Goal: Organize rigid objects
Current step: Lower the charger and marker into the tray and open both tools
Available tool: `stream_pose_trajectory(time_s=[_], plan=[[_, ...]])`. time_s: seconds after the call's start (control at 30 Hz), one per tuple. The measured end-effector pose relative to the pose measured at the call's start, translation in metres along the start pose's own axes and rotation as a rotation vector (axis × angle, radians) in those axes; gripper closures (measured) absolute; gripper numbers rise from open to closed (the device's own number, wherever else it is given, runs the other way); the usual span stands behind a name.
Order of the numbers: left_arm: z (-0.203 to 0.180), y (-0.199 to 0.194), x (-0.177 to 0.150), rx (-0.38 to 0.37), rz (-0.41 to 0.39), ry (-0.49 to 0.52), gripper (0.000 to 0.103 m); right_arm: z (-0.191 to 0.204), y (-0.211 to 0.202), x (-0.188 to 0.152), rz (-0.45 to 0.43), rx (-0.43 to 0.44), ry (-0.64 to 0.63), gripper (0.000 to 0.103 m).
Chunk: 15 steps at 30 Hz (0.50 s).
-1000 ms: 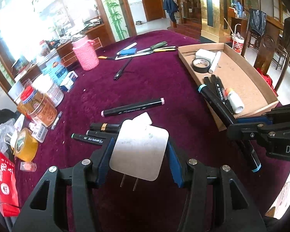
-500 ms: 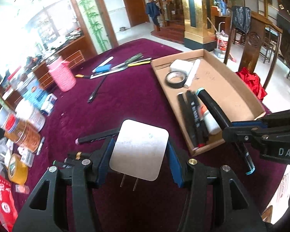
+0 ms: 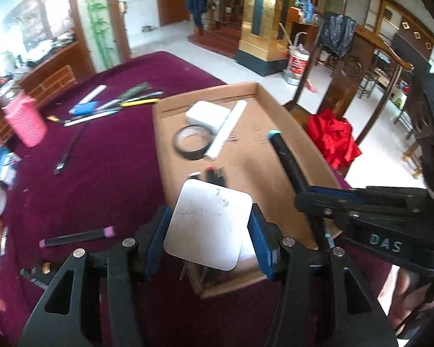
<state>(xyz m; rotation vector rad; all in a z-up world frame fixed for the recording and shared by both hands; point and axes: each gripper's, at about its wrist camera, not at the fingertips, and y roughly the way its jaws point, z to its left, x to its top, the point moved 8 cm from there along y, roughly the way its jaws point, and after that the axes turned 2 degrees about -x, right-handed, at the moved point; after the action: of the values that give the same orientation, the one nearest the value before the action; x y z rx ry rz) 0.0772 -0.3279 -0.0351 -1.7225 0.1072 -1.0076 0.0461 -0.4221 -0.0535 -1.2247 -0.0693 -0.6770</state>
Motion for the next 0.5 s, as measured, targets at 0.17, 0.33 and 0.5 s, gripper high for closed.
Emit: stream_pose_trajectory(time_s=[0.17,0.33,0.5], plan=[[-0.022,0.036,0.009,-0.073,0.07,-0.008,0.051,-0.015,0.012,0.019,0.024,-0.013,0.026,0.089],[-0.025,0.062,0.012,-0.075,0.108,-0.031,0.051,-0.024,0.029,0.036,0.046,-0.036,0.031,0.089],[-0.025,0.078,0.012,-0.078,0.132,-0.046,0.051,-0.029,0.047,0.049,0.07,-0.066,0.028,0.089]])
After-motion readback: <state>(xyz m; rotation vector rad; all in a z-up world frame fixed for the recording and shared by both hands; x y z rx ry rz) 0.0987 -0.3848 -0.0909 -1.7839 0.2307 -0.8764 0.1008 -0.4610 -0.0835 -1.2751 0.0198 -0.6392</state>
